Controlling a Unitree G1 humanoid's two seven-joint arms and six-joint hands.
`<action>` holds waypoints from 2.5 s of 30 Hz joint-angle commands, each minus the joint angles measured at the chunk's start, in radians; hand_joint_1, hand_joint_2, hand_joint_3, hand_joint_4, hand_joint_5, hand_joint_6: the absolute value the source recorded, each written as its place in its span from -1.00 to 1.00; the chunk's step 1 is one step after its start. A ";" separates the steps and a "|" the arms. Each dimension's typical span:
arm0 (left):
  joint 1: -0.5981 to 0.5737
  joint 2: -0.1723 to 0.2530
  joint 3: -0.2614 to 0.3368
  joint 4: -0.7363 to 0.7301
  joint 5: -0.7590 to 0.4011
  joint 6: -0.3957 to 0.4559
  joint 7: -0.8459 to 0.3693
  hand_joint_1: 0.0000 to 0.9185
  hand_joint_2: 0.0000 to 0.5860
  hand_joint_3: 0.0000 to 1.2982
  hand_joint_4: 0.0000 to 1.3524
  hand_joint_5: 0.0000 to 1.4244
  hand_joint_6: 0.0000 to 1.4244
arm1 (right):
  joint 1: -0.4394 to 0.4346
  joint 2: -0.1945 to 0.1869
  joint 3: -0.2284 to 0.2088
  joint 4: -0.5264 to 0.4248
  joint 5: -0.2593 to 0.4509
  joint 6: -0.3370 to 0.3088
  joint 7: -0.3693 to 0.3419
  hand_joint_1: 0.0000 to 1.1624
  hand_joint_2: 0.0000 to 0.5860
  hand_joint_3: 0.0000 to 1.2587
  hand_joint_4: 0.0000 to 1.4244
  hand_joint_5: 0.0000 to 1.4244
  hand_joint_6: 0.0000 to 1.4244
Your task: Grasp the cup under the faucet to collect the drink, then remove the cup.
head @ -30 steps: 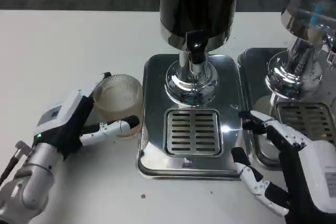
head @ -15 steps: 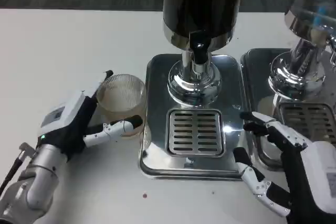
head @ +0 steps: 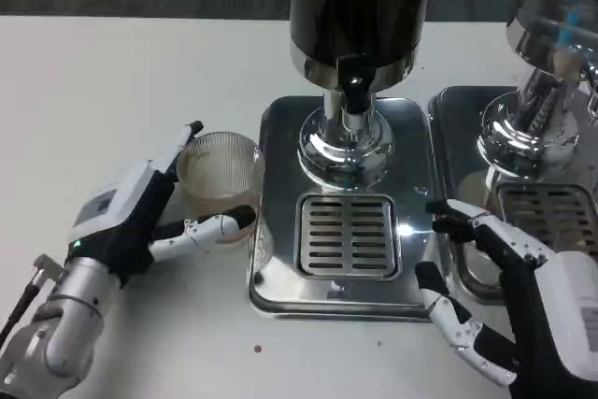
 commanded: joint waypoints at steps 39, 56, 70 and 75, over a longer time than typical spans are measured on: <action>0.047 -0.018 0.006 0.010 -0.004 -0.087 0.122 -0.61 -0.41 -0.31 -0.11 0.20 0.33 | -0.033 -0.007 -0.010 0.028 0.042 -0.044 0.023 -0.24 0.35 -0.41 -0.35 -0.32 -0.28; 0.087 -0.013 0.030 -0.083 0.000 -0.192 0.185 -0.61 -0.40 -0.29 -0.09 0.20 0.35 | -0.034 0.000 -0.008 0.038 0.039 -0.058 0.014 -0.23 0.37 -0.41 -0.35 -0.31 -0.31; 0.017 -0.092 -0.011 -0.084 0.026 -0.171 0.121 -0.61 -0.40 -0.31 -0.12 0.16 0.28 | 0.008 0.009 -0.020 0.002 0.034 -0.048 0.005 -0.23 0.35 -0.41 -0.35 -0.31 -0.28; -0.012 -0.127 -0.034 -0.055 0.045 -0.154 0.099 -0.61 -0.40 -0.31 -0.13 0.14 0.22 | 0.023 0.014 -0.024 -0.014 0.030 -0.044 0.004 -0.23 0.35 -0.41 -0.35 -0.31 -0.28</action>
